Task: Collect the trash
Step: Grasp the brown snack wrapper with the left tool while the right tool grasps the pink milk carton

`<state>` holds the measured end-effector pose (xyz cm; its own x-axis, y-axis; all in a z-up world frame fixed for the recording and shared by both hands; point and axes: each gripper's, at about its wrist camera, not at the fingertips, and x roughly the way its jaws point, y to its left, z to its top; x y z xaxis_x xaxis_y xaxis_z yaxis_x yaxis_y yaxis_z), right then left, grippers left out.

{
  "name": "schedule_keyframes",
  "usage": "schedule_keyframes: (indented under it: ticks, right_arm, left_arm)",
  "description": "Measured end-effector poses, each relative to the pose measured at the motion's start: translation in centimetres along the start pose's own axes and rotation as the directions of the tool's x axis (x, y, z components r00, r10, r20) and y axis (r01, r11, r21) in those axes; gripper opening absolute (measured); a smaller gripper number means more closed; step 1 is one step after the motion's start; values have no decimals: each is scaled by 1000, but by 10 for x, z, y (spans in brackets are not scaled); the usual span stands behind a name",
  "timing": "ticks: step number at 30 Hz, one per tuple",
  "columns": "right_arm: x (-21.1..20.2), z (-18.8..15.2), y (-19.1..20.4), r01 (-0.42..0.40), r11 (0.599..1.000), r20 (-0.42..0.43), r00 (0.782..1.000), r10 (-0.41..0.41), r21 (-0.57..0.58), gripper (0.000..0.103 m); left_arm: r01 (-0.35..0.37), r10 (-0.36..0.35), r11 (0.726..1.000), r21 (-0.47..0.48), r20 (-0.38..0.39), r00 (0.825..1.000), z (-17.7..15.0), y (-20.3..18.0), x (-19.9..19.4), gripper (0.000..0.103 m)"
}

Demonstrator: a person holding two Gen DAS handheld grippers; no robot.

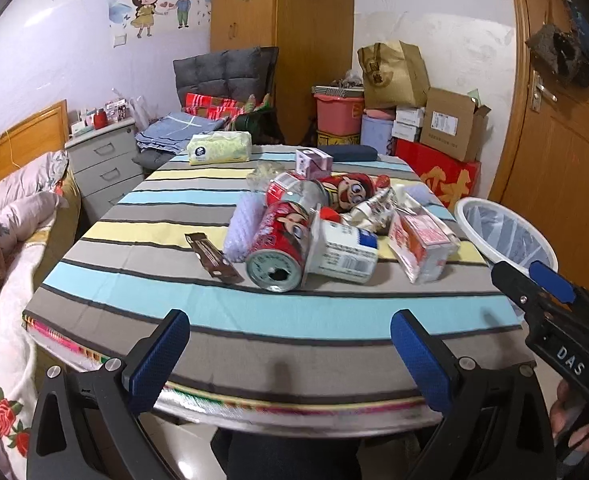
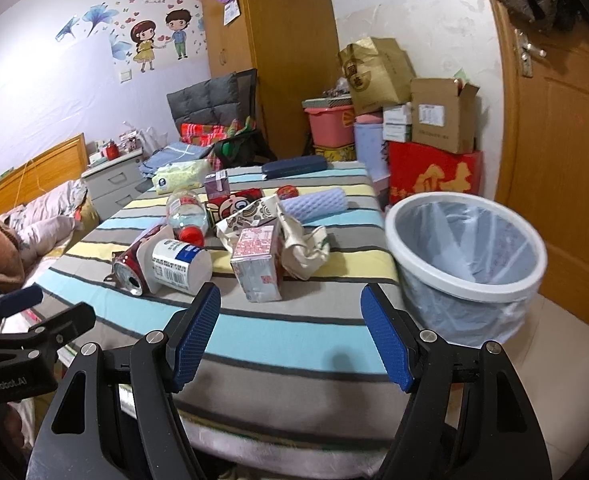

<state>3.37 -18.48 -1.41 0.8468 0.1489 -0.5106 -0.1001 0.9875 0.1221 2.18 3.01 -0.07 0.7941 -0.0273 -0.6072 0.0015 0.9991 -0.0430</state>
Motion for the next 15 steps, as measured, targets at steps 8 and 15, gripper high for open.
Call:
schedule_keyframes:
  ticks: [8, 15]
  right_arm:
    - [36, 4, 17, -61, 998, -71, 996, 58, -36, 74]
    - [52, 11, 24, -73, 996, -99, 993, 68, -45, 66]
  left_arm:
    - [44, -45, 998, -52, -16, 999, 19, 36, 29, 102]
    - [31, -34, 998, -55, -49, 998, 38, 54, 61, 99]
